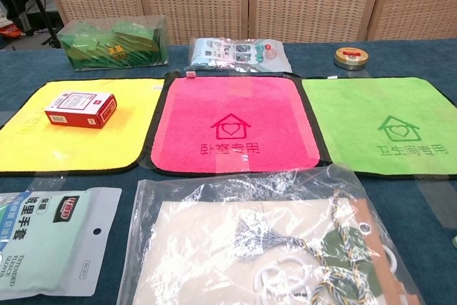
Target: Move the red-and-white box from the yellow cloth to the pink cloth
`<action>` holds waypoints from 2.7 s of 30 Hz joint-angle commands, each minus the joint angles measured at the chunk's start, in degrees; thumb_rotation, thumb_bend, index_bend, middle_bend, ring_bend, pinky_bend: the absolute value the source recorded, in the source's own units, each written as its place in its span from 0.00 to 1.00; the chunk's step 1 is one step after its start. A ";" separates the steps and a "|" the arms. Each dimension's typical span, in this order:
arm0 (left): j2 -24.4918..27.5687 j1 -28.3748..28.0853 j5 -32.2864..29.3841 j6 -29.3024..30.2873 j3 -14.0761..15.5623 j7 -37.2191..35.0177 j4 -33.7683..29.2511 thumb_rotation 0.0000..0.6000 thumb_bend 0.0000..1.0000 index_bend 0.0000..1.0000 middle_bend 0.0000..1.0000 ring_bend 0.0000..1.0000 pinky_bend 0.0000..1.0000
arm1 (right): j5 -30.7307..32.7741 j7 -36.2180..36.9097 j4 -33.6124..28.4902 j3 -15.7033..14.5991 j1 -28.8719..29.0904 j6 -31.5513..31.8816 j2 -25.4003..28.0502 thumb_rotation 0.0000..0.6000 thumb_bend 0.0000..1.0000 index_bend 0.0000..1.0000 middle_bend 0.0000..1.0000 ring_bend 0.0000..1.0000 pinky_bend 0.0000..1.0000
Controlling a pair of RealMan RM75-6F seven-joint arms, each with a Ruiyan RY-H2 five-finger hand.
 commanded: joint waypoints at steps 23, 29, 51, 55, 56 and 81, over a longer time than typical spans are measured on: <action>0.12 -0.08 0.54 -0.33 0.32 -0.01 -1.17 1.00 0.02 0.00 0.00 0.00 0.00 | -0.61 0.20 -0.11 -0.51 -0.16 0.17 0.54 1.00 0.52 0.00 0.00 0.00 0.00; 0.49 -1.23 -2.96 -2.69 -0.99 -3.72 -2.25 1.00 0.03 0.00 0.00 0.00 0.00 | 0.12 0.88 0.17 -0.14 -0.06 0.11 0.63 1.00 0.52 0.00 0.00 0.00 0.00; 18.58 -21.84 -42.88 -50.08 -18.44 -57.44 -5.05 1.00 0.68 0.00 0.00 0.00 0.00 | 5.46 0.01 1.96 1.76 1.88 -3.97 -1.36 1.00 0.52 0.00 0.00 0.00 0.00; 17.43 -25.34 -47.17 -57.45 -18.89 -58.74 1.38 1.00 0.68 0.00 0.00 0.00 0.00 | 5.18 -1.09 2.31 2.12 1.89 -3.19 -2.22 1.00 0.52 0.00 0.00 0.00 0.00; 17.02 -25.82 -47.77 -58.20 -18.83 -58.67 2.31 1.00 0.68 0.00 0.00 0.00 0.00 | 4.94 -1.06 2.29 2.06 1.84 -2.95 -2.27 1.00 0.52 0.00 0.00 0.00 0.00; 5.14 -33.39 -54.94 -73.21 -20.24 -59.43 21.60 1.00 0.67 0.00 0.00 0.00 0.00 | 5.36 -2.70 4.45 2.60 2.63 -3.10 -5.08 1.00 0.52 0.00 0.00 0.00 0.00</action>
